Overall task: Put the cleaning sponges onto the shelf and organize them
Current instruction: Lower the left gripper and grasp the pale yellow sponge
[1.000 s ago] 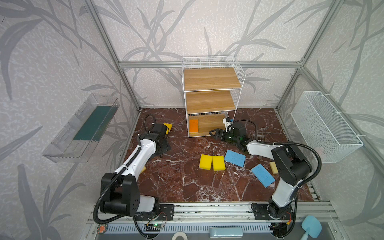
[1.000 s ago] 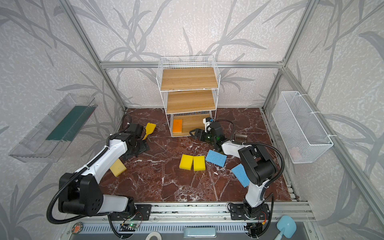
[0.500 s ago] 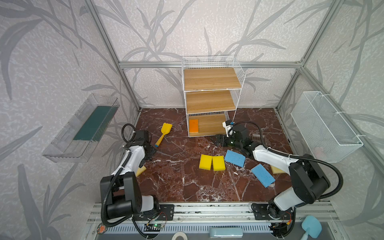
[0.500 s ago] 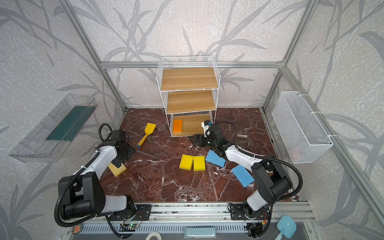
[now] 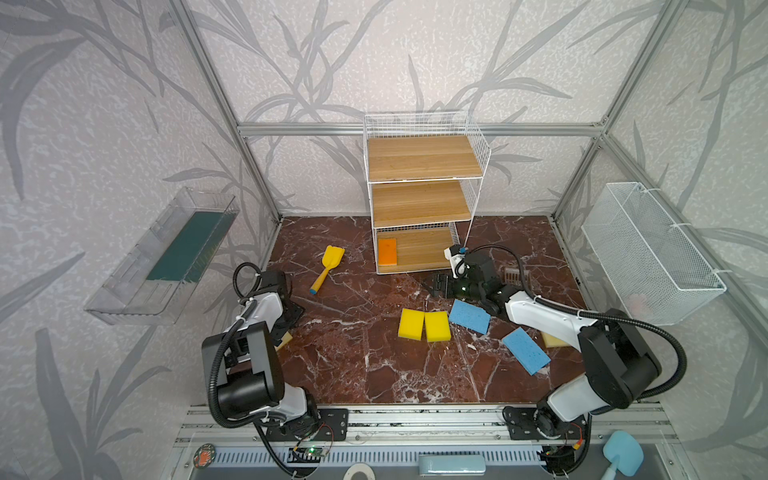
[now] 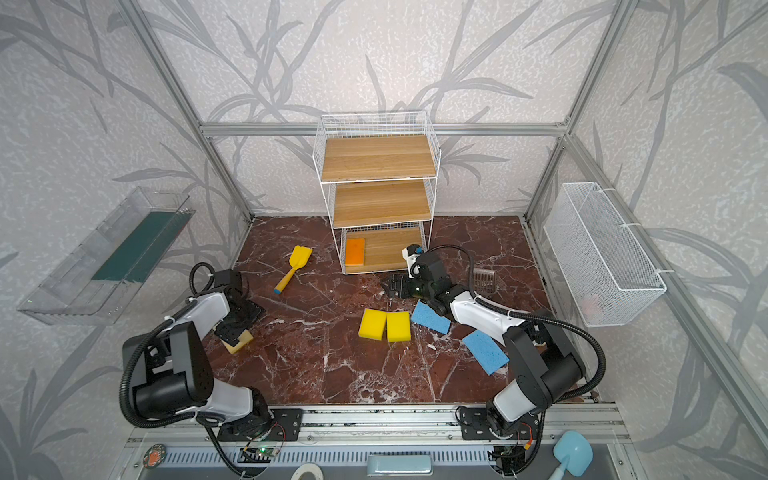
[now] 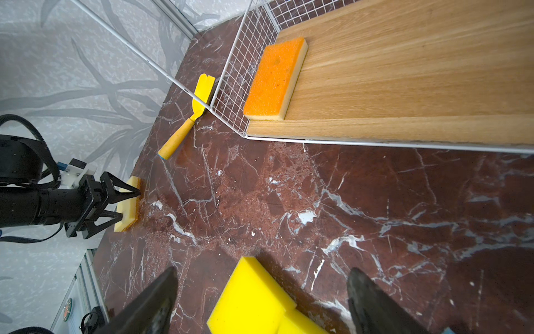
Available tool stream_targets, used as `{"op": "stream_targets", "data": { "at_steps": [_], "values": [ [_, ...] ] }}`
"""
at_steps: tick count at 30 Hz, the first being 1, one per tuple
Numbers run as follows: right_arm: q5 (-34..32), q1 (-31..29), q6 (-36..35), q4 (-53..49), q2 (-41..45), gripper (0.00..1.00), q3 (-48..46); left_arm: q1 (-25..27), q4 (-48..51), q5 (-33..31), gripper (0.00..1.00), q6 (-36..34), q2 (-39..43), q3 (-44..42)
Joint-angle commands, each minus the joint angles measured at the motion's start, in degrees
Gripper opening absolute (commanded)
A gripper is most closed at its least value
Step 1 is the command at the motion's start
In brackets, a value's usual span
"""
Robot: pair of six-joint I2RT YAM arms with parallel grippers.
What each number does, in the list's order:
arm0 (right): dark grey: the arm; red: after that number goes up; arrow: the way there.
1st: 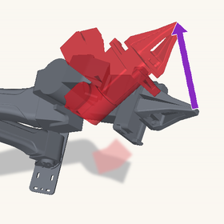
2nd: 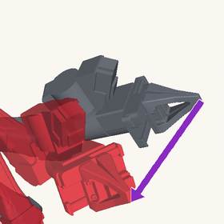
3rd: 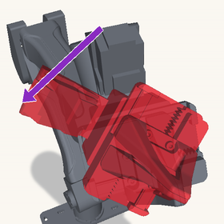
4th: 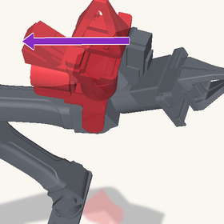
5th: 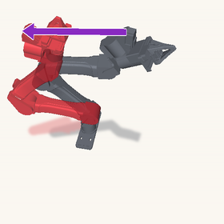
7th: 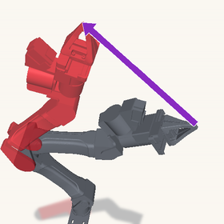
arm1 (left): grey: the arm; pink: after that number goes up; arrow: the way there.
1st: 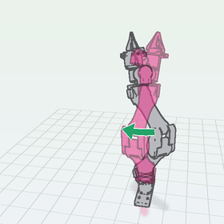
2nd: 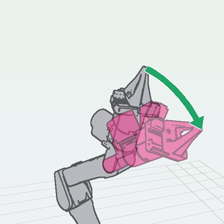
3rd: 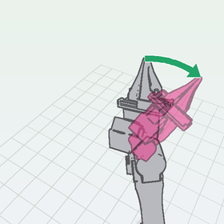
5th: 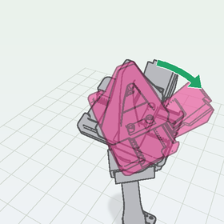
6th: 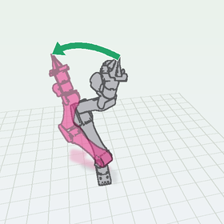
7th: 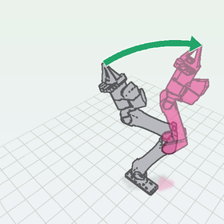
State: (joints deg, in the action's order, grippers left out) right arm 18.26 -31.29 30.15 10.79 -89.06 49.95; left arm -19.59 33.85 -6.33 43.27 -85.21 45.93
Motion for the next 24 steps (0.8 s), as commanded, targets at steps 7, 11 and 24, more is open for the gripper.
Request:
{"op": "stream_targets", "data": {
  "at_steps": [7, 11, 24],
  "values": [
    [2.99, 2.47, 0.41, 1.26, 0.02, 0.9, -0.26, -1.4, 0.83, 0.59, 0.58, -1.43, -3.03, 1.28],
    [3.2, 3.3, 1.04, 2.14, 0.02, 0.89, -0.1, -1.31, 1.01, 1.53, 0.43, -1.85, -2.67, 1.07],
    [6.09, 3.25, 4.52, 4.87, 0.62, 0.89, -0.99, -0.53, 4.28, 5.56, 0.0, -3.18, 13.59, -3.96]
  ]
}}
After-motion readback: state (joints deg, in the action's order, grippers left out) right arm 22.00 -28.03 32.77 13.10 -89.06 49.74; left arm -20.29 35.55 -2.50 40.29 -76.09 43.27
